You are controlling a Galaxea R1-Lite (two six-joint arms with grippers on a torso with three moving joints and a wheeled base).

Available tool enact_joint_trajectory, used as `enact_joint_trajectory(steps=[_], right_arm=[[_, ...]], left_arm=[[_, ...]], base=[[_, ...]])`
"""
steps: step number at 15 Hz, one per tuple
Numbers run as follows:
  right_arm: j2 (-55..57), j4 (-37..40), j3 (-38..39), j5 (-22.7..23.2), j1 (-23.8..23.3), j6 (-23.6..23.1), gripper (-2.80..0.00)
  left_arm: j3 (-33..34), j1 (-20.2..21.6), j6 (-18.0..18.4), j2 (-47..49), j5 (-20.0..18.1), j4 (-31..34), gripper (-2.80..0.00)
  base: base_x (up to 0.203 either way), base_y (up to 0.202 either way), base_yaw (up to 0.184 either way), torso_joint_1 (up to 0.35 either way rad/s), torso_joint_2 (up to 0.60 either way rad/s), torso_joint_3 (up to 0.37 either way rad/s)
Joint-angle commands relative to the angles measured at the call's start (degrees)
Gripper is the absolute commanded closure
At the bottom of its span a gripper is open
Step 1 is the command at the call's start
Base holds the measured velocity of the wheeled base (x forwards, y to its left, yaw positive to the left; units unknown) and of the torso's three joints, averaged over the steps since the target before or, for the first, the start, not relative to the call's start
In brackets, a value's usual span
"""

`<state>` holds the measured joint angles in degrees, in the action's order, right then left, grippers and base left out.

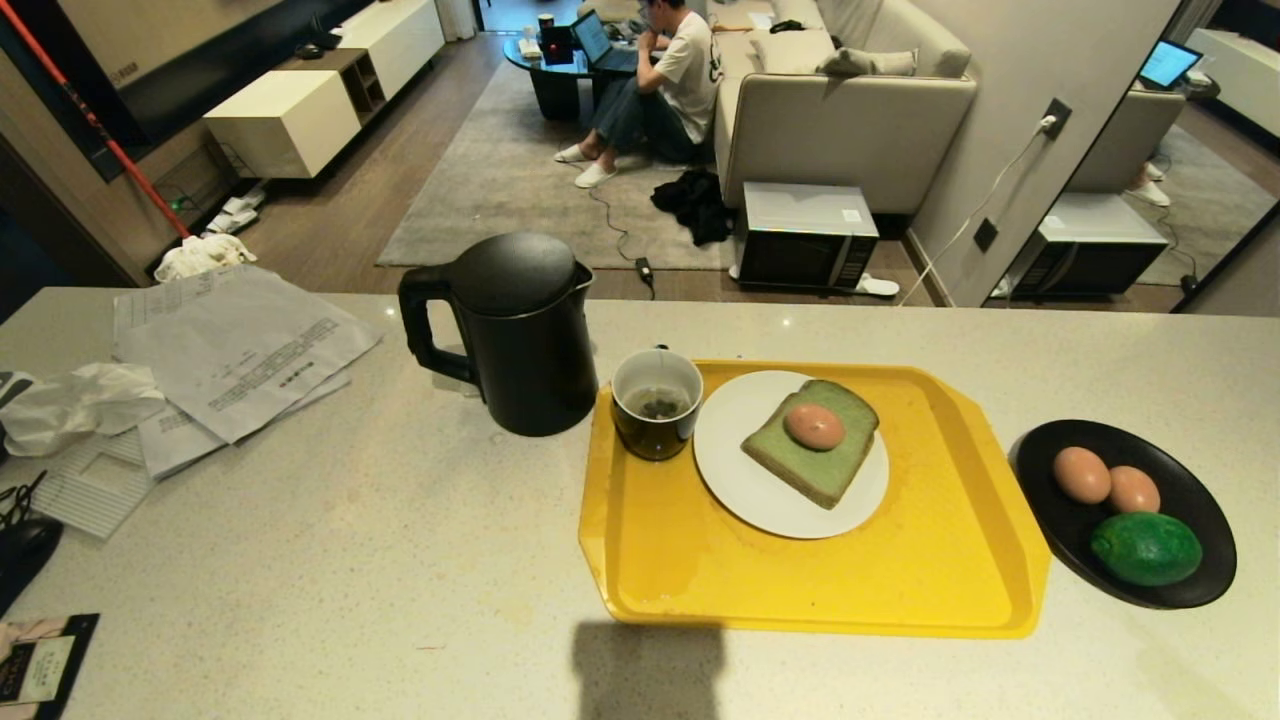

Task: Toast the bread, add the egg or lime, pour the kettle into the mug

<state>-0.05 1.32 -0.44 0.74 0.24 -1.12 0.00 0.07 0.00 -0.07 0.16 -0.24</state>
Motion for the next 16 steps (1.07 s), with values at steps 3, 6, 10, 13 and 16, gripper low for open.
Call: enact_joint_trajectory(steps=[3,6,10,13,16], right_arm=[[0.0,0.0,0.0,0.0,0.0,0.0,0.00],[0.0,0.0,0.0,0.0,0.0,0.0,0.00],[0.0,0.0,0.0,0.0,0.0,-0.1,0.00],[0.0,0.0,0.1,0.0,0.0,0.0,0.00],[0.0,0.0,0.0,0.0,0.0,0.2,0.00]], left_arm=[[0.0,0.0,0.0,0.1,0.0,0.0,0.00],[0.0,0.0,0.0,0.1,0.0,0.0,0.00],[0.0,0.0,0.0,0.1,0.0,0.0,0.00],[0.0,0.0,0.0,0.1,0.0,0.0,0.00],[0.0,0.0,0.0,0.1,0.0,0.0,0.00]], base=[[0.000,0.000,0.000,0.000,0.00,0.000],[0.000,0.000,0.000,0.000,0.00,0.000],[0.000,0.000,0.000,0.000,0.00,0.000],[0.000,0.000,0.000,0.000,0.00,0.000],[0.000,0.000,0.000,0.000,0.00,0.000]])
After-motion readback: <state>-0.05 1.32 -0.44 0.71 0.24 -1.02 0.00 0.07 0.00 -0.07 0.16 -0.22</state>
